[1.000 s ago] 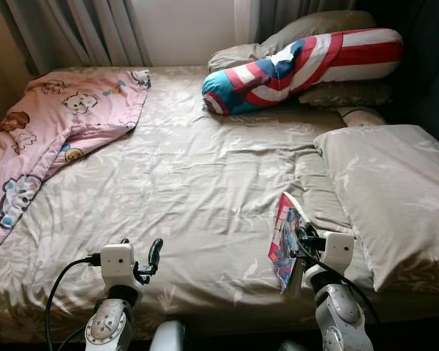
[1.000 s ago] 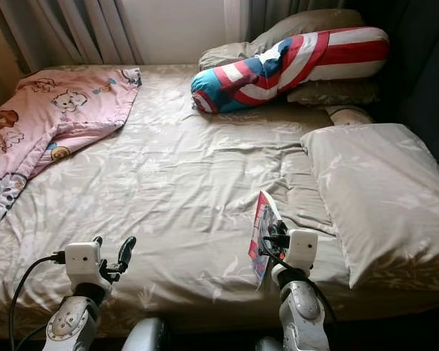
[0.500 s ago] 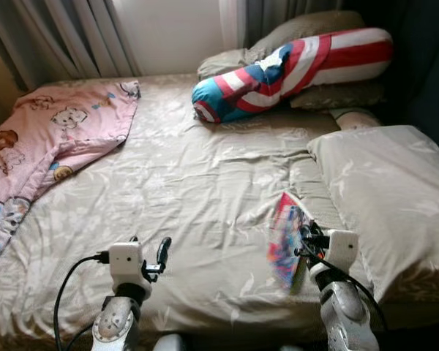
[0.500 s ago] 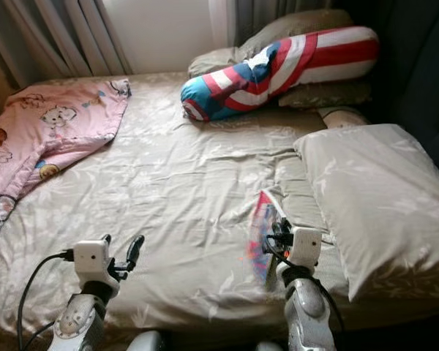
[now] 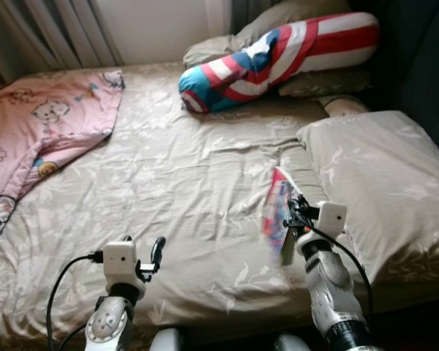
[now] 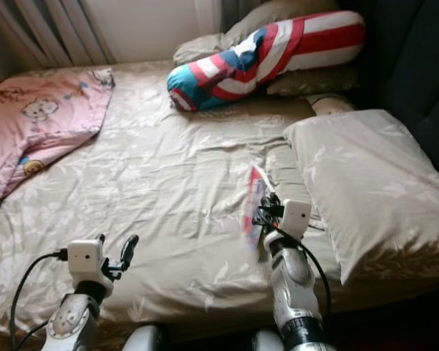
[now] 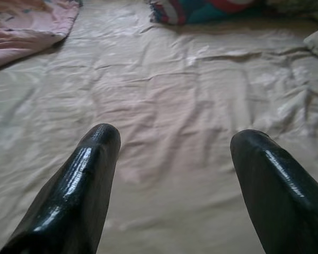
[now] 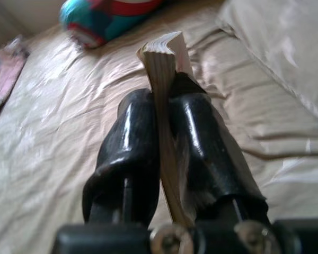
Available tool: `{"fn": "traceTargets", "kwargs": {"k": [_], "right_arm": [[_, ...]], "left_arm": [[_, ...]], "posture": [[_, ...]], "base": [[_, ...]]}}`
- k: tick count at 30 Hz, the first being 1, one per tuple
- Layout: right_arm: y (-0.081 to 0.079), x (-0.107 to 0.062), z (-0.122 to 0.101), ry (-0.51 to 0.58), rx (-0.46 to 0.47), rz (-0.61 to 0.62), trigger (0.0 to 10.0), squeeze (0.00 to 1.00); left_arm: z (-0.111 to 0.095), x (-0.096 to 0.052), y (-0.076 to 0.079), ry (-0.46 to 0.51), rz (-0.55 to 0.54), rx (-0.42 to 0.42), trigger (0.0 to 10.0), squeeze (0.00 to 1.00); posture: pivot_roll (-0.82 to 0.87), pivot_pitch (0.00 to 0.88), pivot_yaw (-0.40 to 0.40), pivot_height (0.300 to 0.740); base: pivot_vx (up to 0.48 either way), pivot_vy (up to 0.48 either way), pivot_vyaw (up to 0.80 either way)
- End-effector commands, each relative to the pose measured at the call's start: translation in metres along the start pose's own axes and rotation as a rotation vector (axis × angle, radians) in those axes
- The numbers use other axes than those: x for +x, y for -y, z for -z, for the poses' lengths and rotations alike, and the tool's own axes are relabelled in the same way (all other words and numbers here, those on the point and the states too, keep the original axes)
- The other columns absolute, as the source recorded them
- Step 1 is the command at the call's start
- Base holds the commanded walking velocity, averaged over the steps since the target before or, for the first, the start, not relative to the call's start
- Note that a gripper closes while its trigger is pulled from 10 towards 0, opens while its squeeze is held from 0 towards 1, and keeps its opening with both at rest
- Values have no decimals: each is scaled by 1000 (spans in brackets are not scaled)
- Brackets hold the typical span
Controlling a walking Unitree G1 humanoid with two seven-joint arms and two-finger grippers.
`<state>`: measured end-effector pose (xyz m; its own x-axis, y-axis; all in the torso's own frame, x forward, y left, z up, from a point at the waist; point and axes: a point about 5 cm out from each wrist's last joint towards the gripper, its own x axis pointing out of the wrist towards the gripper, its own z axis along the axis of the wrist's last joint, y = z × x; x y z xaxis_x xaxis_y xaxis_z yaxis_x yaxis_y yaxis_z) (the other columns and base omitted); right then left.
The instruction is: Clean up the room
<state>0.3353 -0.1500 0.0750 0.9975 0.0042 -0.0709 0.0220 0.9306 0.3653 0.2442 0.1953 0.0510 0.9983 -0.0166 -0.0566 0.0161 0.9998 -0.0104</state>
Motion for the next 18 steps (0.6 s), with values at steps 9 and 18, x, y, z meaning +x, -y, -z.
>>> {"fn": "traceTargets", "kwargs": {"k": [9,18], "right_arm": [[-25,26,-14,-28,325,-5,10000,0],[22,17,10,-106,868,281,10000,0]], "left_arm": [[-4,-14,-13,-15,-10,29,10000,0],[-17,-35,-19,-17,-8,62,10000,0]], "posture": [[29,172,94,651],[93,223,111,651]], "base": [[0,0,0],[0,0,0]]}}
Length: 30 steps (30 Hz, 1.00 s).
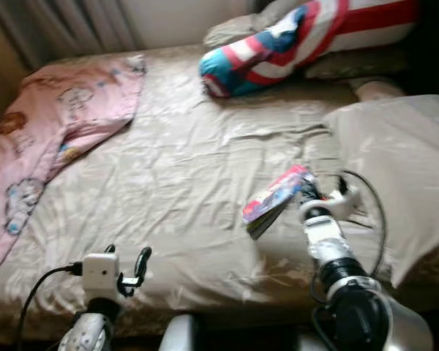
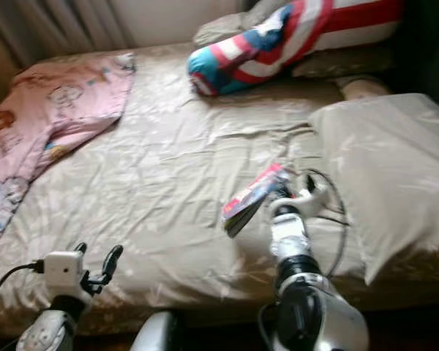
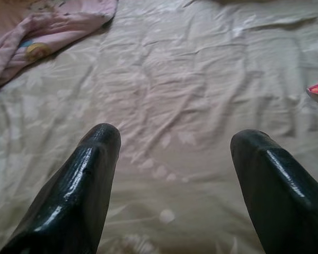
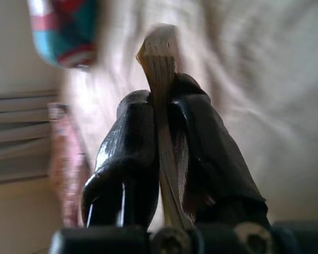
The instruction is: Clean up the room
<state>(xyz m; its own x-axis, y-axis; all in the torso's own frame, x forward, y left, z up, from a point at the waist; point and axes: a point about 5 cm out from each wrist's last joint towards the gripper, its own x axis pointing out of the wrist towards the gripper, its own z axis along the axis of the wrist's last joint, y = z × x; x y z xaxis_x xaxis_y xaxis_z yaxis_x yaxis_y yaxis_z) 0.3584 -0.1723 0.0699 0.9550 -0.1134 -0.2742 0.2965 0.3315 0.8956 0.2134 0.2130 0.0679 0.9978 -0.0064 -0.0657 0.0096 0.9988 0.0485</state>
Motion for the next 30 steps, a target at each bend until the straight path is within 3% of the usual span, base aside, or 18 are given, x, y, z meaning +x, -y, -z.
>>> {"fn": "traceTargets", "kwargs": {"k": [1,5,8,22,30], "right_arm": [[25,-8,9,-23,20,93,10000,0],[64,-22,5,-12,-4,223,10000,0],[73,-26,3,-5,-7,245,10000,0],[84,-29,-24,53,-76,273,10000,0],[90,-32,-27,57,-88,286,10000,0]], "left_arm": [[-2,-6,-1,-14,6,9,10000,0],[-4,-18,0,-39,16,18,10000,0],[-6,-21,0,-49,21,23,10000,0],[-9,-22,3,-83,33,27,10000,0],[-8,-20,4,-95,37,28,10000,0]], "posture": [[106,237,116,651],[119,265,129,651],[124,275,133,651],[114,284,144,651],[109,281,147,651]], "base": [[0,0,0],[0,0,0],[0,0,0],[0,0,0],[0,0,0]]}}
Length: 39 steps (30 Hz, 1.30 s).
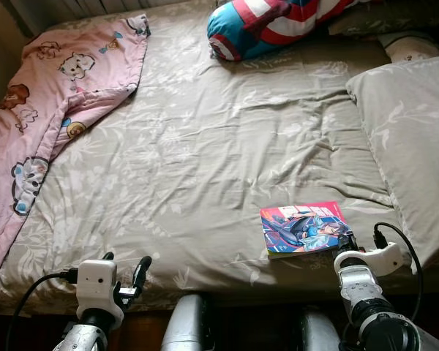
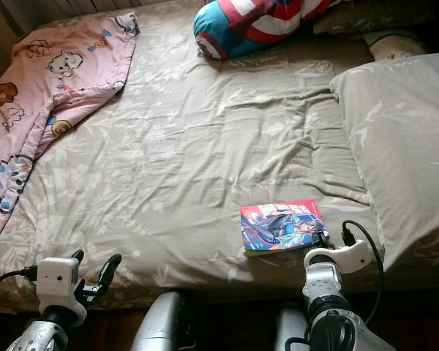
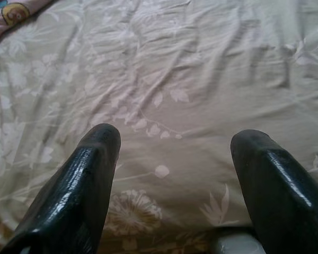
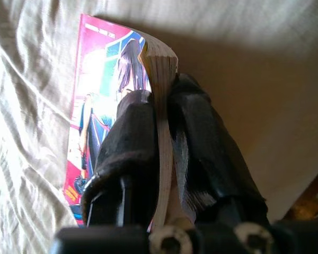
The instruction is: Clean up the room
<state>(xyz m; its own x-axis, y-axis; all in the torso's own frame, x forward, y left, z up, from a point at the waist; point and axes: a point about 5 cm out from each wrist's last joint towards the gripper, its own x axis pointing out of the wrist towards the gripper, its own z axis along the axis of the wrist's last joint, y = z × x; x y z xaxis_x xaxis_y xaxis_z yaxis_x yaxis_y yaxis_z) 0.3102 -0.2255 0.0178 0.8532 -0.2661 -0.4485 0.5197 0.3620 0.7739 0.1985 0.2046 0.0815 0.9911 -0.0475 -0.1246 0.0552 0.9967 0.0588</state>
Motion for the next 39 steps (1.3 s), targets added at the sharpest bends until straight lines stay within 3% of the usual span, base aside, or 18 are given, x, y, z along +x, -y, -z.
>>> {"fn": "traceTargets", "kwargs": {"k": [1,11,12,13,20,21,23,24,27,28,29,30,39], "right_arm": [[13,-4,6,-17,-11,45,10000,0],[15,-4,6,-19,-15,54,10000,0],[16,-4,6,-19,-14,54,10000,145],[16,-4,6,-19,-12,55,10000,416],[20,-6,8,-24,-13,71,10000,396],[22,-6,9,-24,-8,76,10000,490],[23,-7,10,-25,-6,78,10000,490],[24,-7,10,-25,-8,83,10000,1000],[27,-8,12,-28,-14,99,10000,1000],[30,-9,12,-27,-14,115,10000,149],[30,-9,12,-27,-14,115,10000,149],[32,-9,11,-24,-12,127,10000,0],[35,-10,10,-16,-13,142,10000,0]], "left_arm": [[5,-4,-4,-40,-8,13,10000,0],[7,-6,-5,-52,-11,18,10000,0],[7,-6,-4,-53,-5,26,10000,0],[7,-6,-4,-54,-4,26,10000,0],[8,-6,-5,-56,-2,29,10000,0],[9,-6,-4,-57,-2,28,10000,0],[9,-6,-4,-56,-3,28,10000,0],[9,-5,-4,-56,-3,28,10000,0],[9,-4,-4,-55,-4,27,10000,0],[9,-4,-4,-54,-3,27,10000,0],[9,-4,-4,-54,-3,27,10000,0],[9,-3,-3,-53,-3,27,10000,0],[11,-1,-3,-55,-1,24,10000,0]], "posture": [[112,282,147,651],[111,282,145,651],[112,283,145,651],[112,283,145,651],[103,282,144,651],[105,281,144,651],[105,281,144,651],[105,280,144,651],[101,277,143,651],[101,277,143,651],[101,277,143,651],[102,276,143,651],[93,271,141,651]], "base": [[0,0,0],[0,0,0],[0,0,0],[0,0,0],[0,0,0],[0,0,0],[0,0,0],[0,0,0],[0,0,0],[0,0,0],[0,0,0],[0,0,0],[0,0,0]]}}
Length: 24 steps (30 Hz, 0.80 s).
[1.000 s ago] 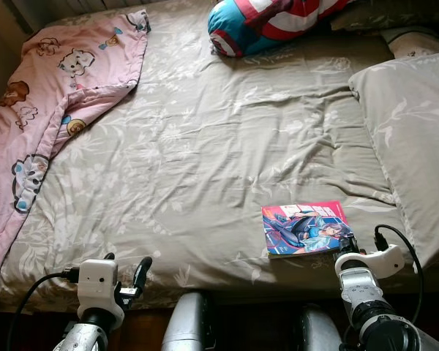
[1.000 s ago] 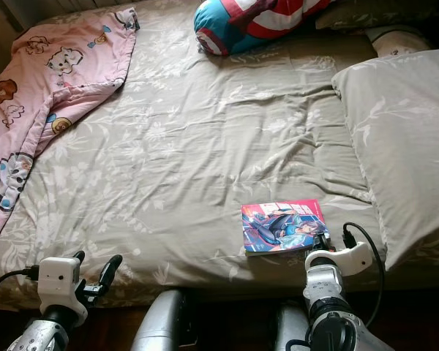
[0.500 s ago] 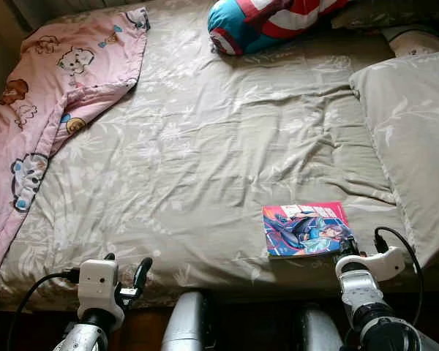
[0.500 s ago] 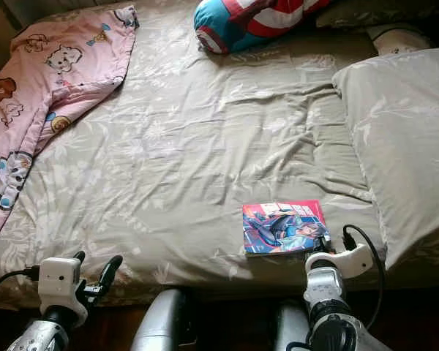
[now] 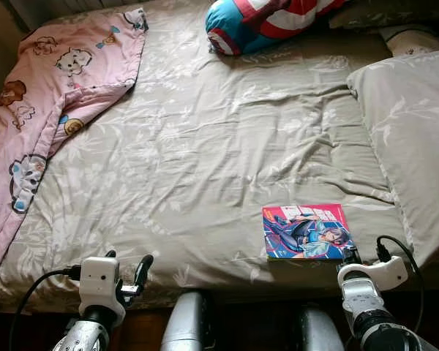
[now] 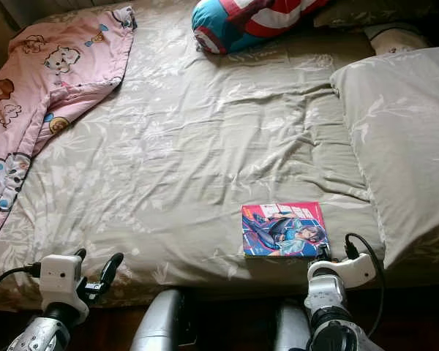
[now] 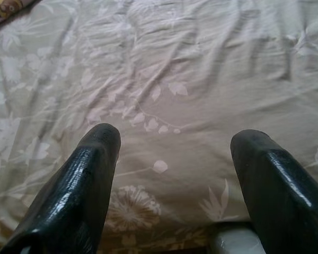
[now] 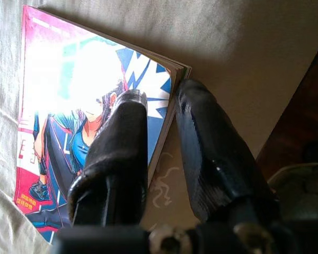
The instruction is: Clean up the room
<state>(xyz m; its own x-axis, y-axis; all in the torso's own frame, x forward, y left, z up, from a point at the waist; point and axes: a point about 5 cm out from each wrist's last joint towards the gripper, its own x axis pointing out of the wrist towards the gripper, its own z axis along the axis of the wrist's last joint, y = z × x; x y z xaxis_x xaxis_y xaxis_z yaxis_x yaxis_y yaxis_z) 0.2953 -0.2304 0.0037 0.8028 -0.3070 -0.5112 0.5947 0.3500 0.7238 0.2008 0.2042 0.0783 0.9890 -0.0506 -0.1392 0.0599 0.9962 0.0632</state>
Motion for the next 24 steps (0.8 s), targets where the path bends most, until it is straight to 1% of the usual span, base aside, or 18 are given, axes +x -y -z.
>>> {"fn": "traceTargets", "kwargs": {"k": [1,6,7,8,9,12,14,15,17,20,21,22,23,24], "right_arm": [[15,-4,9,-23,2,58,10000,0],[18,-5,9,-3,7,70,10000,0],[18,-5,8,10,-20,68,10000,0],[18,-5,8,10,-20,68,10000,0],[19,-6,8,20,-58,61,10000,0],[22,-8,10,24,-96,59,10000,0],[25,-9,11,32,-136,54,10000,0],[27,-10,12,36,-144,49,10000,0],[29,-11,11,53,-173,38,10000,0],[27,-13,8,84,-303,0,10000,0],[27,-13,8,84,-303,0,10000,0],[23,-13,8,99,-383,-44,10000,0],[23,-13,8,99,-383,-44,10000,0],[14,-15,11,119,-519,-124,10000,0]], "left_arm": [[9,-3,-3,-40,-5,17,10000,0],[10,4,-1,-32,-5,10,10000,0],[11,7,0,-31,-4,7,10000,0],[11,7,0,-31,-4,7,10000,0],[12,11,1,-31,-4,5,10000,0],[13,14,3,-28,-7,-2,10000,0],[15,19,5,-26,-4,-6,10000,0],[17,24,6,-24,-6,-14,10000,0],[18,28,7,-20,-10,-19,10000,0],[21,35,8,-15,-19,-29,10000,0],[21,35,8,-15,-19,-29,10000,0],[23,39,9,-15,-24,-36,10000,0],[23,39,9,-15,-24,-36,10000,0],[25,43,10,-14,-35,-48,10000,0]], "posture": [[90,268,140,651],[72,247,130,651],[66,236,126,651],[66,236,126,651],[57,220,122,651],[46,210,118,651],[33,190,112,651],[22,173,104,651],[14,160,98,651],[0,129,85,651],[0,129,85,651],[-8,112,78,651],[-8,112,78,651],[-27,88,70,651]], "base": [[0,0,0],[0,0,0],[0,0,0],[0,0,0],[0,0,0],[0,0,0],[0,0,0],[0,0,0],[0,0,0],[0,0,0],[0,0,0],[0,0,0],[0,0,0],[0,0,0]]}}
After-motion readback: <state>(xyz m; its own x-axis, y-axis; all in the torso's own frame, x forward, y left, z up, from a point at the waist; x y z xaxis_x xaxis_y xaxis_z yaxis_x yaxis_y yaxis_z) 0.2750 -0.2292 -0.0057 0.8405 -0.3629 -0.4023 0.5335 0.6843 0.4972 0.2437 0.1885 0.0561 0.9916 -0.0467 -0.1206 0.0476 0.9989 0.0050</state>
